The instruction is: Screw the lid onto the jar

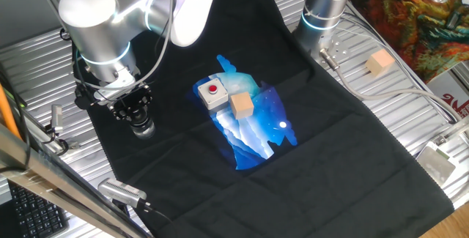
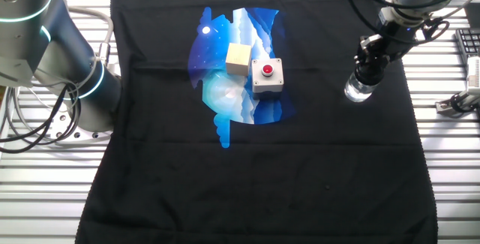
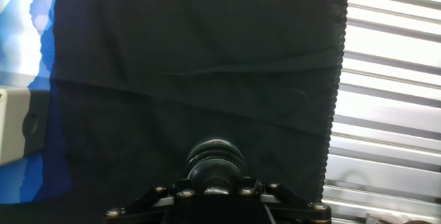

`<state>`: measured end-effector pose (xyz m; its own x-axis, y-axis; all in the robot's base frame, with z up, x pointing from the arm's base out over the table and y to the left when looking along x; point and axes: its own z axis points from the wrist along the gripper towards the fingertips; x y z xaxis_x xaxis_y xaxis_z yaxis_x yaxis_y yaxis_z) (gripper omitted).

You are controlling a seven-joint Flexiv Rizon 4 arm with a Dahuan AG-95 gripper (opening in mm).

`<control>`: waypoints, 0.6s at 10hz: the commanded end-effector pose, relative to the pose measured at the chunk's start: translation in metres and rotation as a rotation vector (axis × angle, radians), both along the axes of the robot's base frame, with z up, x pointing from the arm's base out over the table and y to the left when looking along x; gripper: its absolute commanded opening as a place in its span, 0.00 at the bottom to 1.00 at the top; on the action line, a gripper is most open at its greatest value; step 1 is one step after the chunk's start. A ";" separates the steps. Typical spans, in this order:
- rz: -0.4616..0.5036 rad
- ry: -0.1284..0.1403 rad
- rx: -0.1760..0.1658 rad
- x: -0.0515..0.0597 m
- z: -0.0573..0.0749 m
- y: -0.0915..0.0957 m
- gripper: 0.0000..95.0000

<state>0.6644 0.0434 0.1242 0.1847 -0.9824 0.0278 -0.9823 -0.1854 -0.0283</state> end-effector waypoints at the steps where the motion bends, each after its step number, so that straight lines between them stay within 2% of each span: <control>1: -0.002 -0.002 0.001 0.000 0.000 0.000 0.20; 2: -0.006 -0.002 0.002 0.000 0.000 0.000 0.20; 3: -0.009 -0.002 0.002 0.000 0.000 0.000 0.00; 6: -0.023 -0.003 0.005 0.000 0.000 0.000 0.00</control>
<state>0.6638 0.0430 0.1244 0.1623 -0.9865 0.0240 -0.9861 -0.1630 -0.0311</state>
